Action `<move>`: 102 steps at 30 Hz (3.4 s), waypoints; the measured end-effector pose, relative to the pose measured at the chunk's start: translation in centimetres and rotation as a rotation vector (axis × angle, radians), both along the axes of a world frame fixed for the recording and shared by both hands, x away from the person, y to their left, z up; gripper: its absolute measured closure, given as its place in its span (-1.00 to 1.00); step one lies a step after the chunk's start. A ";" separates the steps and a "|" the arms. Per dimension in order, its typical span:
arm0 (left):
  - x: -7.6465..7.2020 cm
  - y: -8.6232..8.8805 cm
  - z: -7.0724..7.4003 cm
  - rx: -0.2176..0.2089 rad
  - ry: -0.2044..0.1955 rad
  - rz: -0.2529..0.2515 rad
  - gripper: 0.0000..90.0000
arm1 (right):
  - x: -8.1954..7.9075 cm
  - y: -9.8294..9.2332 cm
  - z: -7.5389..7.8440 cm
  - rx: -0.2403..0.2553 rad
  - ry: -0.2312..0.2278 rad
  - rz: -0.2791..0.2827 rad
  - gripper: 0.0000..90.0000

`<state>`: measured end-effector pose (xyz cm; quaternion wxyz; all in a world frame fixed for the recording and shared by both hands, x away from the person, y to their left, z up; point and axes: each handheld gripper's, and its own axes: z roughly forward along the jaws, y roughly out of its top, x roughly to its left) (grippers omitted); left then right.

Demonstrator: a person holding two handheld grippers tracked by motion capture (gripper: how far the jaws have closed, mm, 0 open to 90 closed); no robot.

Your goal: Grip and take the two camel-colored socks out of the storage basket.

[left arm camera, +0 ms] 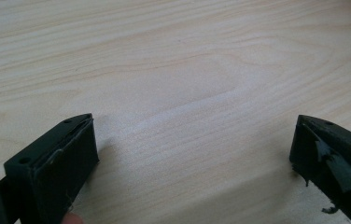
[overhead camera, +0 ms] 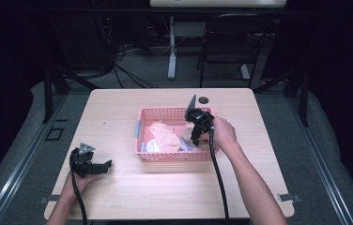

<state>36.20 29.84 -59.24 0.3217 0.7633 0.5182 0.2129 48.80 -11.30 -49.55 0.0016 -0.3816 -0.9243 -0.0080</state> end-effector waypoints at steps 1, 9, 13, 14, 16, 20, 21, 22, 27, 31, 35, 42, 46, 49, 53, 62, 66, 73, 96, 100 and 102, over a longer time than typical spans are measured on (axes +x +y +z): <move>0.0 0.0 0.0 0.000 0.000 0.000 -0.99 | 0.0 0.0 -0.1 -0.009 0.001 0.004 -0.01; 0.0 0.0 0.0 0.000 0.000 0.000 -0.99 | 0.0 0.2 -0.6 -0.045 -0.008 -0.008 0.66; 0.0 0.0 0.0 0.000 0.000 0.000 -0.99 | -0.1 0.0 -0.4 -0.028 -0.020 -0.023 0.78; 0.0 0.0 0.0 0.000 0.000 0.000 -0.99 | 0.0 0.0 -0.1 -0.040 -0.009 -0.011 0.79; 0.0 0.0 0.0 0.000 0.000 0.000 -0.99 | -0.1 -0.3 0.0 -0.010 -0.030 -0.026 0.81; 0.0 0.0 0.0 0.000 0.000 0.000 -0.99 | -0.2 -0.6 0.8 0.006 -0.045 -0.038 0.82; 0.0 0.0 0.0 0.000 0.000 0.000 -0.99 | -0.3 -0.7 0.9 0.008 -0.054 -0.035 0.82; 0.0 0.0 0.0 0.000 0.000 0.000 -0.99 | -0.3 -0.7 1.1 0.003 -0.046 -0.036 0.82; 0.0 0.0 0.0 -0.001 0.000 0.000 -0.99 | -0.4 -0.9 1.9 0.024 -0.067 -0.037 0.83; 0.0 0.0 0.0 0.000 0.000 0.000 -0.99 | -0.5 -1.0 2.7 0.034 -0.080 -0.038 0.83; 0.0 0.0 0.0 0.000 0.000 0.000 -0.99 | -0.6 -1.1 3.7 0.050 -0.092 -0.043 0.83; 0.0 0.0 0.0 0.000 0.000 0.000 -0.99 | -0.9 -0.9 5.8 0.064 -0.106 -0.030 0.83; 0.0 0.0 0.0 0.000 0.000 0.000 -0.99 | -1.2 -0.9 7.1 0.074 -0.117 -0.029 0.83; 0.0 0.0 0.0 0.000 0.000 0.000 -0.99 | -1.5 -0.9 8.1 0.073 -0.129 -0.024 0.84; 0.0 0.0 0.0 0.000 0.000 0.000 -0.99 | -1.9 -1.0 9.2 0.086 -0.138 -0.021 0.84; 0.0 0.0 0.0 0.000 0.000 0.000 -0.99 | -2.8 -1.0 11.9 0.111 -0.171 -0.004 0.85; 0.0 0.0 0.0 0.000 0.000 0.000 -0.99 | -3.2 -0.7 12.4 0.110 -0.187 0.014 0.85; 0.0 0.0 0.0 0.000 0.000 0.000 -0.99 | -3.5 -1.0 12.8 0.109 -0.188 0.014 0.85; 0.0 0.0 0.0 -0.001 0.000 0.000 -0.99 | -5.6 -11.6 13.1 0.148 -0.219 -0.152 0.85; 0.0 0.0 0.0 0.000 0.000 0.000 -0.99 | -6.1 -12.9 12.8 0.141 -0.221 -0.167 0.85; 0.0 0.0 0.0 0.000 0.000 0.000 -0.99 | -6.5 -14.3 12.6 0.153 -0.221 -0.193 0.85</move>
